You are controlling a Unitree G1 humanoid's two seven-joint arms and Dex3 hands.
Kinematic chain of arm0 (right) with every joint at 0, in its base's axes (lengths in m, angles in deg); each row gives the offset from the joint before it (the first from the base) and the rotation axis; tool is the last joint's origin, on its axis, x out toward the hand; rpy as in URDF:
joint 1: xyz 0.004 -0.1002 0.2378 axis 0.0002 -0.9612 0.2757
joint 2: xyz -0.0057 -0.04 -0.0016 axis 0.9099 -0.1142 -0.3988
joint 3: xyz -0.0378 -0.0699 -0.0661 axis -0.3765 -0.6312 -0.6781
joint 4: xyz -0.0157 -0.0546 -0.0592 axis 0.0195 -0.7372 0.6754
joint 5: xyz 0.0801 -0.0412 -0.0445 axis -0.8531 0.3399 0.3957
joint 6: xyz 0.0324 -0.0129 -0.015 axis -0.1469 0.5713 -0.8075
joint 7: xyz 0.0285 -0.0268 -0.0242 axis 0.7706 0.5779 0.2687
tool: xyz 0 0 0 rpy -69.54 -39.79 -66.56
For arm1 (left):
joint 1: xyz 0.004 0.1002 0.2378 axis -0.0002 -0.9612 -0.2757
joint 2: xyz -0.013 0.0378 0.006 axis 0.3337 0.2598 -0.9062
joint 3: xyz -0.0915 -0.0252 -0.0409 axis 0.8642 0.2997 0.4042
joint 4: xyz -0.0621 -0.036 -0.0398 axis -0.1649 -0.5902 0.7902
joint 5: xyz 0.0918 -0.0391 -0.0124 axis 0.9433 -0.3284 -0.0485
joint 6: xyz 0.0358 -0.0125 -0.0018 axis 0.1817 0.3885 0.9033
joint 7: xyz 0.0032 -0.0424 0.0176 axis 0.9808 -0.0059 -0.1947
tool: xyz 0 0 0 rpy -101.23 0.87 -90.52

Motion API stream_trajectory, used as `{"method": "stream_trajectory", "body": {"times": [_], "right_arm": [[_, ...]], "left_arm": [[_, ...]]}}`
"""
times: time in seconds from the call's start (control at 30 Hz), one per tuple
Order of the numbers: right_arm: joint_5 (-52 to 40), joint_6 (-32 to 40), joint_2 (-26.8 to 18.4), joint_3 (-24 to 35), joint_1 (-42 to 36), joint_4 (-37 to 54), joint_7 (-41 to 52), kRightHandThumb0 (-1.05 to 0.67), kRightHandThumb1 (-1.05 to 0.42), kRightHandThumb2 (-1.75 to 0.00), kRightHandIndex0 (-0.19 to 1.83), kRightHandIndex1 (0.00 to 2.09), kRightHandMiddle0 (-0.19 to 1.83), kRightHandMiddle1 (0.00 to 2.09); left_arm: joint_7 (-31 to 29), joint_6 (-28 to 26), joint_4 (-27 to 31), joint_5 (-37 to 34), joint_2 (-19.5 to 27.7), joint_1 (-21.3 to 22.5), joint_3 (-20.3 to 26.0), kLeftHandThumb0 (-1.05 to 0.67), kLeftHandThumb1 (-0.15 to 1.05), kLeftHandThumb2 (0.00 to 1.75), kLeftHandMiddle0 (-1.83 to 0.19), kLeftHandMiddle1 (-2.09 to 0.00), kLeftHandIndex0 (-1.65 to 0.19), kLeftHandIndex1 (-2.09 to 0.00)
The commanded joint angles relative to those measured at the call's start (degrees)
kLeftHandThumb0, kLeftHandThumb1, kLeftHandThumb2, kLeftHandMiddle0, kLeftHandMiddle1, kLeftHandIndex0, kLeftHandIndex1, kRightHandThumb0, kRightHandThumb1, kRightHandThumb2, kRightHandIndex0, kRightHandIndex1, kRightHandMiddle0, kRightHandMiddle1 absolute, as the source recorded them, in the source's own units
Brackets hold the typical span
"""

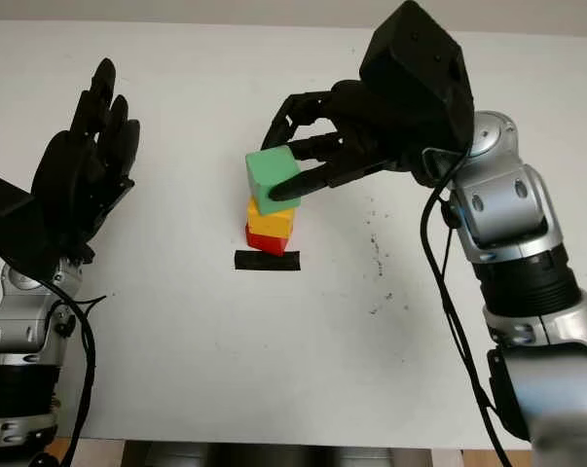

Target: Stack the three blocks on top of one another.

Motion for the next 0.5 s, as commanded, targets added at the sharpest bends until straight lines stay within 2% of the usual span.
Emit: {"method": "stream_trajectory", "body": {"times": [0.0, 0.23, 0.27, 0.33, 0.37, 0.47], "right_arm": [[0.08, -0.46, -0.35, 0.23, -0.76, 0.33, 0.12, -0.45, -0.95, -0.05, 0.39, 0.04, 0.25, 1.83], [-0.28, -0.02, -0.19, 0.60, -0.81, 0.79, -0.15, -0.46, -0.94, -0.05, 0.37, 0.03, 0.20, 1.75], [-0.28, 0.30, -0.46, 0.39, -0.52, 0.70, 0.25, -0.49, -0.93, -0.05, 0.28, 0.01, 0.07, 1.54], [-0.22, 0.31, -1.08, 0.05, -0.14, 0.53, 1.22, -0.52, -0.92, -0.05, 0.20, 0.01, 0.01, 1.35], [-0.12, -0.18, -1.50, -0.11, -0.05, 0.47, 1.94, -0.58, -0.91, -0.05, 0.10, 0.01, -0.07, 1.09], [0.06, -1.93, -2.64, -0.25, -0.07, 0.53, 4.10, -0.67, -0.90, -0.05, -0.10, 0.02, -0.14, 0.46]], "left_arm": [[-0.12, -0.14, 1.08, -0.16, 0.35, -1.02, 0.31, -0.77, 1.05, 0.44, 0.16, -0.05, 0.14, -0.05], [-0.23, -0.15, 0.81, -0.59, 0.12, -0.85, 0.43, -0.76, 1.05, 0.43, 0.16, -0.06, 0.13, -0.05], [-0.18, -0.21, 0.89, -0.60, 0.10, -0.87, 0.45, -0.76, 1.05, 0.43, 0.15, -0.06, 0.13, -0.05], [-0.15, -0.22, 1.07, -0.59, 0.08, -0.97, 0.43, -0.76, 1.05, 0.42, 0.15, -0.06, 0.13, -0.05], [-0.13, -0.22, 1.18, -0.60, 0.06, -1.04, 0.43, -0.76, 1.05, 0.42, 0.16, -0.05, 0.13, -0.05], [-0.09, -0.35, 1.39, -0.57, 0.08, -1.28, 0.44, -0.76, 1.05, 0.42, 0.16, -0.05, 0.14, -0.05]]}}
